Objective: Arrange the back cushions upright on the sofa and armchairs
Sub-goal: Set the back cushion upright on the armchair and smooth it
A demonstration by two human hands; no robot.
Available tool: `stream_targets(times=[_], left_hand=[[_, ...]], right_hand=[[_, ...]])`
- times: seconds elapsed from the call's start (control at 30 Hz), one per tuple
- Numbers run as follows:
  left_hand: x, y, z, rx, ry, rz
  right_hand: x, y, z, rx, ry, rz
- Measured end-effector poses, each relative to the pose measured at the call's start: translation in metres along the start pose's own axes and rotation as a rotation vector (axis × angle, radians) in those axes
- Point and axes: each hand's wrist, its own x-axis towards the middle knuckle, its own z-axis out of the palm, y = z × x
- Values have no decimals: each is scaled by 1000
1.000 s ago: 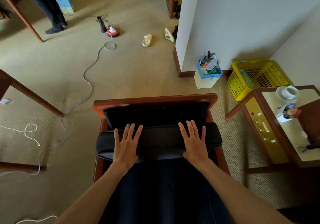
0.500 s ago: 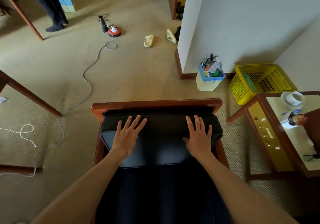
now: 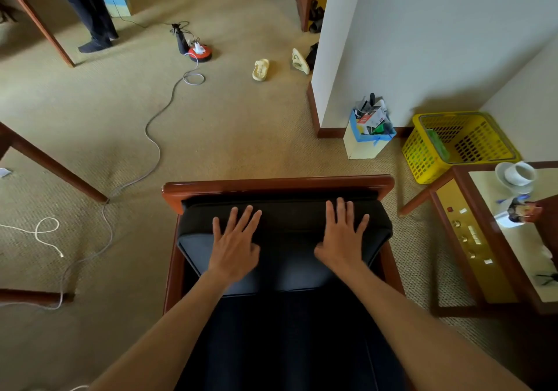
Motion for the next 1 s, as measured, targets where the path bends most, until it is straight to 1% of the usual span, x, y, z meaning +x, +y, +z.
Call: stream_targets(times=[0.03,0.1,0.13,0.17,0.27,0.33,0.37,0.43,0.5,0.57,0.63,0.67,0.7,0.77,0.8,0.83,0.9,1.0], left_hand=[[2,13,1,-77,10,-5],[6,37,7,-166,17,-18],[6,43,12,-156,30,-25],[6,42,17,-116,46,-28],[1,1,23,29,131,-15],[-7,-37,17,47,188,-59],[-11,-55,13,25,190,-106],[-17,-83,1,-59,145,-196],[-19,-97,-12,-78,49,-188],[-12,-97,-24,-8,-24,-152],[1,-87,-30,43,-32,-138],[7,-81,-31,64,-46,-135],[12,-76,-33,99,-73,-141],[13,-67,-35,230,-116,-153],[10,-64,-36,298,-99,-138],[5,-60,-37,334,-46,-114],[-7,-49,-41,328,101,-39],[-15,-40,-35,301,212,14]], right_hand=[[-4,-12,4,4,43,-93],[-14,-31,18,-14,63,-293],[-16,-34,23,-30,63,-338],[-16,-30,26,-33,58,-341],[-11,4,22,-39,49,-294],[-10,33,14,-55,61,-246],[-8,47,12,-61,66,-215],[-8,67,10,-74,82,-160],[-4,72,5,-113,75,-130],[11,65,-8,-196,1,-89],[28,52,-23,-270,-118,-60],[34,47,-28,-298,-148,-66],[37,44,-30,-319,-161,-77],[29,43,-32,-314,-136,-85],[21,47,-31,-299,-107,-78],[10,52,-29,-283,-71,-75],[-11,70,-24,-244,19,-66],[-29,89,-10,-213,99,-57]])
